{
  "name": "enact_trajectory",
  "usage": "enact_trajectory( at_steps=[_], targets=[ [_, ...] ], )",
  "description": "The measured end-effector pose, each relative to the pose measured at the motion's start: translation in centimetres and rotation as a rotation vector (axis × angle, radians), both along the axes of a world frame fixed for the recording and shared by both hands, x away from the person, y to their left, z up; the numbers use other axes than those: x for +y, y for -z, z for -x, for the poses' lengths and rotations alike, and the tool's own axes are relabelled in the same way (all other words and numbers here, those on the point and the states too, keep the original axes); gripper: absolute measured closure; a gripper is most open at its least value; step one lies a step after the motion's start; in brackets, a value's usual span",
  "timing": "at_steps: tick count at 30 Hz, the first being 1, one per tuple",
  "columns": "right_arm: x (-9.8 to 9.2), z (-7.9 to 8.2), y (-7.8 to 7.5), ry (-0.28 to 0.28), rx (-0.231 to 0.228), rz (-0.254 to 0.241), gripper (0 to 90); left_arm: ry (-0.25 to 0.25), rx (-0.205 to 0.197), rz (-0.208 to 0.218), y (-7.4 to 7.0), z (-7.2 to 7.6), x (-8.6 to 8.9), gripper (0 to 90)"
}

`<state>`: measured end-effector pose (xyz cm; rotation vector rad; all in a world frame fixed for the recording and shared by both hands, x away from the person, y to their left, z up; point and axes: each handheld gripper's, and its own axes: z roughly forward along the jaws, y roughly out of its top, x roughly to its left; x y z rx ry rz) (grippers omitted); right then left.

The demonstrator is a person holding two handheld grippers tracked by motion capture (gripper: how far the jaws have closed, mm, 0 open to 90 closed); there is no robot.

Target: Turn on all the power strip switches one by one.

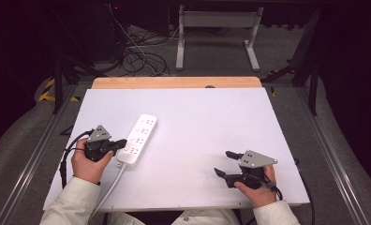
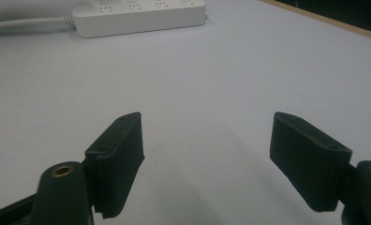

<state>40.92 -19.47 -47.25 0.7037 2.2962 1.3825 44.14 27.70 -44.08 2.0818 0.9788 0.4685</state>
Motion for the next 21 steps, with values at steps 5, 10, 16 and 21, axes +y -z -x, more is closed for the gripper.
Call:
enact_trajectory(
  at_steps=[5, 10, 16, 21],
  targets=[
    [0.0, 0.0, 0.0, -0.001, 0.002, 0.001, 26.8, -0.006, 0.036, 0.006, 0.4, -0.5, -0.1, 90.0],
    [0.0, 0.0, 0.0, -0.002, 0.003, 0.003, 26.8, -0.016, 0.064, 0.001, 0.7, -1.0, -0.1, 90.0],
    [0.0, 0.0, 0.1, -0.004, 0.006, 0.002, 26.8, -0.031, 0.110, 0.003, 1.0, -1.3, -0.2, 90.0],
    [0.0, -0.1, 0.1, -0.005, 0.010, 0.004, 26.8, -0.029, 0.124, -0.009, 1.2, -1.4, -0.3, 90.0]
  ],
)
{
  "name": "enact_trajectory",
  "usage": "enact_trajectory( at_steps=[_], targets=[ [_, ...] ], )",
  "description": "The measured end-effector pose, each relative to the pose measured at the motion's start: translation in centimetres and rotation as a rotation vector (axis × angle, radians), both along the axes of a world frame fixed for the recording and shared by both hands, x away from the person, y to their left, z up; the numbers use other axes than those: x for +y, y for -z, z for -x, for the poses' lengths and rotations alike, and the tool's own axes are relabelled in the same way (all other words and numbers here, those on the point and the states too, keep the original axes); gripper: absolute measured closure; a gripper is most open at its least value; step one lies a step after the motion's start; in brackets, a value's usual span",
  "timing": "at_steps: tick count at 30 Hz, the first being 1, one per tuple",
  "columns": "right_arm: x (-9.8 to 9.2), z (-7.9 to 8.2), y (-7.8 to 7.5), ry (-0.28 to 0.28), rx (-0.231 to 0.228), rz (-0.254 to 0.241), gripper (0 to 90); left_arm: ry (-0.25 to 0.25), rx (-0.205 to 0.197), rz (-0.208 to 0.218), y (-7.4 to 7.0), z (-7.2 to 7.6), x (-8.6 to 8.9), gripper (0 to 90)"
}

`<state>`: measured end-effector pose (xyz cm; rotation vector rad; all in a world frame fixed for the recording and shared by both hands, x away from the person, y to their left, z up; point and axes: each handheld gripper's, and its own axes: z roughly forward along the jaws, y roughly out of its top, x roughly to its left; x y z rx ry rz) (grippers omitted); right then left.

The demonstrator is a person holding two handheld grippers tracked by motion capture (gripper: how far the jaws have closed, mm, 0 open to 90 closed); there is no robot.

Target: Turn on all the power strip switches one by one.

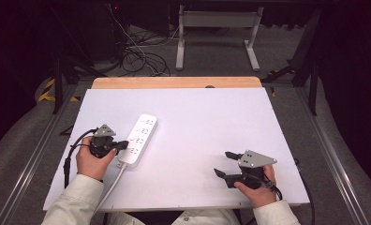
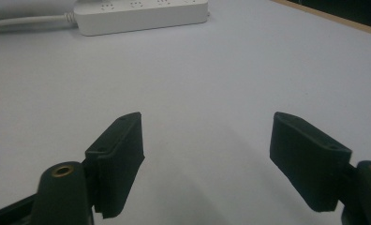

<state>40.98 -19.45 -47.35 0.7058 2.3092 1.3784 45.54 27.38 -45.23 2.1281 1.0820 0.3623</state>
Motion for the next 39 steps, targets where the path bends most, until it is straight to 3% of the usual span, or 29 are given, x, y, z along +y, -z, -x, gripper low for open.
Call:
enact_trajectory(
  at_steps=[8, 26, 39],
  targets=[
    [0.02, -0.01, 0.02, -0.001, 0.004, -0.002, 26.8, -0.005, 0.016, -0.017, 0.23, -0.20, -0.01, 90.0],
    [0.00, 0.02, 0.05, -0.001, 0.005, 0.000, 26.8, -0.002, -0.012, -0.049, 0.41, -0.07, -0.22, 90.0],
    [-0.01, 0.03, 0.05, -0.002, 0.006, -0.001, 26.8, -0.002, -0.005, -0.055, 0.50, -0.12, -0.33, 90.0]
  ],
)
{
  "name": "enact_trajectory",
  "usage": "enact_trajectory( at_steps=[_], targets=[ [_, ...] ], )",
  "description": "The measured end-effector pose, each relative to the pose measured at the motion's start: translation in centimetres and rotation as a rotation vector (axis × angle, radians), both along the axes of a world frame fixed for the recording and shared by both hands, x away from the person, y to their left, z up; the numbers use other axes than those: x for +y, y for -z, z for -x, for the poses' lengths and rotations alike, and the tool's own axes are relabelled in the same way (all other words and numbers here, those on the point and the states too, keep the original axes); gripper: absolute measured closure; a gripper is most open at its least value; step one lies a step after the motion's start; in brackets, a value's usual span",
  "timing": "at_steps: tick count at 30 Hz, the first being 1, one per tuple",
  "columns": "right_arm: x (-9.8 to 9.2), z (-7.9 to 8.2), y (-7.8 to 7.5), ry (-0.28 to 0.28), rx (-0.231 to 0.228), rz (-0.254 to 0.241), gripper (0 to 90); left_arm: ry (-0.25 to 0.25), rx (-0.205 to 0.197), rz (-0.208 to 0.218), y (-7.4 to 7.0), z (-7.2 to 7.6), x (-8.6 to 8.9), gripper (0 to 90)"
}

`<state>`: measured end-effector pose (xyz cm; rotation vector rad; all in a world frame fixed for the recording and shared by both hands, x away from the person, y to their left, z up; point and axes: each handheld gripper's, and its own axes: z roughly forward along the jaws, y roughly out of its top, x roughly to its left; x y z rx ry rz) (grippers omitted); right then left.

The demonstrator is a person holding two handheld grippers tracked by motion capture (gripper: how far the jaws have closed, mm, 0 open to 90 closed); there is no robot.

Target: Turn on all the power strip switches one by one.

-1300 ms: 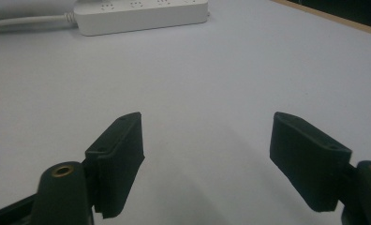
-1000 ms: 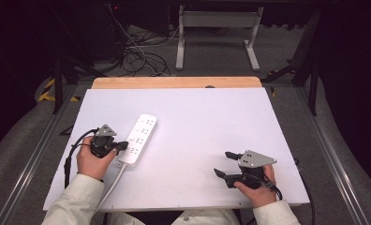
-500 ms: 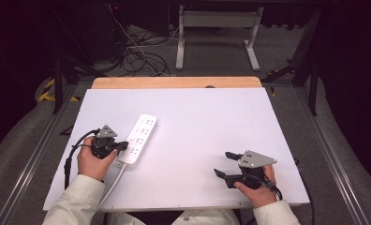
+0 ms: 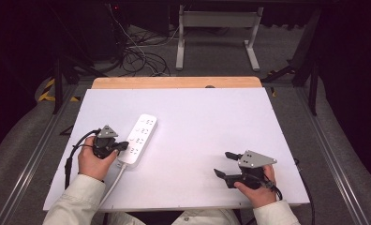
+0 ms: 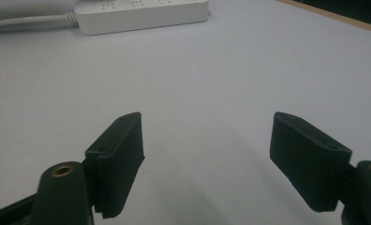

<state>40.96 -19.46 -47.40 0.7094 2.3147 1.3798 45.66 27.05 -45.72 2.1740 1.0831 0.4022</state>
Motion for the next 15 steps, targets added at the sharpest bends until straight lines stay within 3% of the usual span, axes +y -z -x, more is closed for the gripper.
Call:
enact_trajectory(
  at_steps=[7, 15],
  targets=[
    [0.03, 0.00, 0.03, -0.002, 0.001, 0.001, 27.1, -0.004, -0.007, -0.008, 0.07, 0.10, -0.17, 90.0],
    [0.07, 0.03, 0.04, -0.003, 0.003, 0.003, 27.1, -0.017, -0.031, -0.055, 0.09, 0.28, -0.55, 90.0]
  ],
)
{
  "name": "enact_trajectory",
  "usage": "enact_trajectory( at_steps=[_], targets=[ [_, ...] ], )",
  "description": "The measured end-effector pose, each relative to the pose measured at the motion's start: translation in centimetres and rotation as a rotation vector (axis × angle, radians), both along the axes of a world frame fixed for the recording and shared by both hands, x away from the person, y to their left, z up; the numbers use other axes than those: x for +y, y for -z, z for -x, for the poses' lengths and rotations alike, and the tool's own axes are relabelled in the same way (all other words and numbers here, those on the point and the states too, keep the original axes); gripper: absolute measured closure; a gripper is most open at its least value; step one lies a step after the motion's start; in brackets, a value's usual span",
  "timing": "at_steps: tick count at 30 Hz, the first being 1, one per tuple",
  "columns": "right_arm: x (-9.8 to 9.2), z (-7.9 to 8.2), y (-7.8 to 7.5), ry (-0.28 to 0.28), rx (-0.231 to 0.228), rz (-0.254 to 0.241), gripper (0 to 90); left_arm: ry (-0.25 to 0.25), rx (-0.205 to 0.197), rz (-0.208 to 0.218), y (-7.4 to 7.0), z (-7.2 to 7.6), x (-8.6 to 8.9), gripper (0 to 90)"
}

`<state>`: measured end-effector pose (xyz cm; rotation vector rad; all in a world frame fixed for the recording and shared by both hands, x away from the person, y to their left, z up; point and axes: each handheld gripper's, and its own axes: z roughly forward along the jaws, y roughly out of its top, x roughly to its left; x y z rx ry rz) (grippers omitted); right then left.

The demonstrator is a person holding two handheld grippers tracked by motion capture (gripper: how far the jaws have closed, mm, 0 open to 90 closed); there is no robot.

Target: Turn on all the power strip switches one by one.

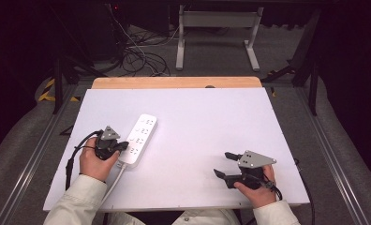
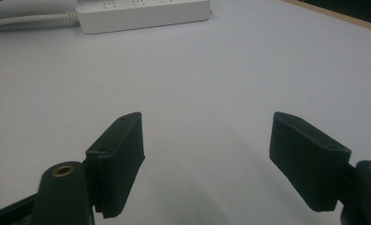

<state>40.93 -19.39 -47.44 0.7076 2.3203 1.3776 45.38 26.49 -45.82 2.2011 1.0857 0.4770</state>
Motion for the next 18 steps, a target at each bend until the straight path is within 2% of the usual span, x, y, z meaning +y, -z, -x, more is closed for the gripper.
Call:
enact_trajectory(
  at_steps=[2, 7, 8, 9, 10, 14, 18],
  targets=[
    [0.00, 0.00, 0.00, -0.001, -0.001, 0.001, 27.1, -0.003, 0.005, 0.012, 0.02, -0.04, 0.08, 90.0],
    [0.04, -0.02, 0.02, -0.004, 0.002, -0.002, 27.1, -0.002, -0.010, -0.010, 0.06, 0.09, -0.21, 90.0],
    [0.07, -0.01, 0.03, -0.003, 0.003, -0.002, 27.1, -0.005, -0.006, -0.005, 0.05, 0.09, -0.22, 90.0],
    [0.08, -0.01, 0.04, -0.003, 0.004, -0.002, 27.1, 0.009, 0.007, 0.021, 0.08, 0.05, -0.15, 90.0],
    [0.08, -0.01, 0.04, -0.003, 0.004, -0.002, 27.1, 0.009, 0.007, 0.021, 0.08, 0.05, -0.15, 90.0],
    [0.08, 0.00, 0.04, -0.002, 0.004, -0.004, 27.1, 0.012, -0.009, -0.013, 0.08, 0.35, -0.84, 90.0],
    [-0.03, 0.06, 0.01, -0.001, 0.002, -0.008, 27.1, 0.007, 0.003, 0.011, 0.11, 0.23, -0.50, 90.0]
  ],
)
